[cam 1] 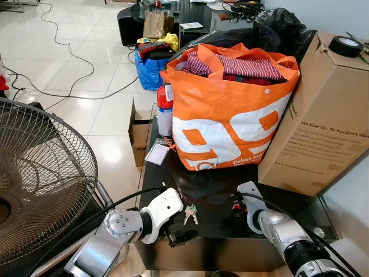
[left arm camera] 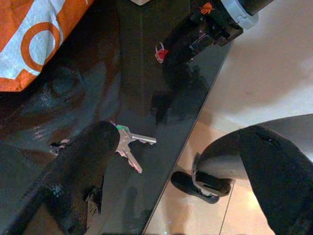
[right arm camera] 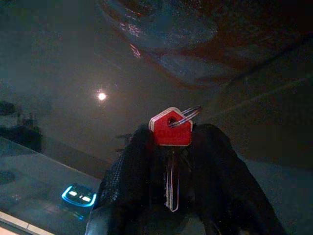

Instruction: Hang keys on a hook

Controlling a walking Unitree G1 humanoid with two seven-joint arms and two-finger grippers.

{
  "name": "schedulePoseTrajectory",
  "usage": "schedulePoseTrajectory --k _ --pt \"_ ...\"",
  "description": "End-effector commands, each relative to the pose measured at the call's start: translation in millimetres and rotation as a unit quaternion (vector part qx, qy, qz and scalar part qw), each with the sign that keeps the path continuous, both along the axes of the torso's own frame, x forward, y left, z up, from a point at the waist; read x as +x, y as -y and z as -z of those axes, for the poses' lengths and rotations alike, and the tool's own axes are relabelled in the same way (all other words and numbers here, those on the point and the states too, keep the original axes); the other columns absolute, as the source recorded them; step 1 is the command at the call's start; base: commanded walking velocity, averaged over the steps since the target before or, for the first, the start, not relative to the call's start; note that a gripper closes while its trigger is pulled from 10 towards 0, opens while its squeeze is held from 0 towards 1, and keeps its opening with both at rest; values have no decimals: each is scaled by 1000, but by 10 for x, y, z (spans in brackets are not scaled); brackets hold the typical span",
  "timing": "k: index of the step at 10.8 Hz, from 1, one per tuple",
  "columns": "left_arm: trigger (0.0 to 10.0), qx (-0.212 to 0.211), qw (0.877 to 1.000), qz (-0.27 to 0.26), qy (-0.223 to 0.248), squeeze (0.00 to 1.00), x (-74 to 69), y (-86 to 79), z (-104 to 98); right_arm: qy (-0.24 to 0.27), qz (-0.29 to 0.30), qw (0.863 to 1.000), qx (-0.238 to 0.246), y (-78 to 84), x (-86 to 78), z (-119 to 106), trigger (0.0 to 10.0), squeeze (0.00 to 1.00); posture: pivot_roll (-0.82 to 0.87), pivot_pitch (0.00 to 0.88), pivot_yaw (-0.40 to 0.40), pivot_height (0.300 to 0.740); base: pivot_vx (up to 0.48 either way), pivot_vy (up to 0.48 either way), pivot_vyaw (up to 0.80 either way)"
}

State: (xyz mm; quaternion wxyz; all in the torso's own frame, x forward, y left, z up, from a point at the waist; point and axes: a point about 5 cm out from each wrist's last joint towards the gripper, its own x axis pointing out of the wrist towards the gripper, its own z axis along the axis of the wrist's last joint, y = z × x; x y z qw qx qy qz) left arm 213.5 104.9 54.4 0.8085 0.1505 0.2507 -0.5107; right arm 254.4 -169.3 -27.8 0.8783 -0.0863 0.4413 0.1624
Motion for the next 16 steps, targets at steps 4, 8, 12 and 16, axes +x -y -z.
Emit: schedulePoseTrajectory --k 4,8,12,16 --pt "10000 -5 1000 3 7 51 25 57 -29 28 -24 998 53 145 0 -297 0 0 -252 0 -31 740 0 0 0" --pt "10000 -9 1000 2 11 55 56 91 -26 52 -27 996 71 220 -92 -509 0 0 -259 0 -25 740 0 0 0" --pt "10000 -49 995 -75 53 47 250 82 -169 111 4 988 104 279 -167 -916 0 0 -243 0 -2 740 0 0 0" --pt "10000 -70 963 -202 166 31 609 -45 -535 248 136 950 133 409 -326 -1433 1333 0 -220 0 86 740 0 0 0"
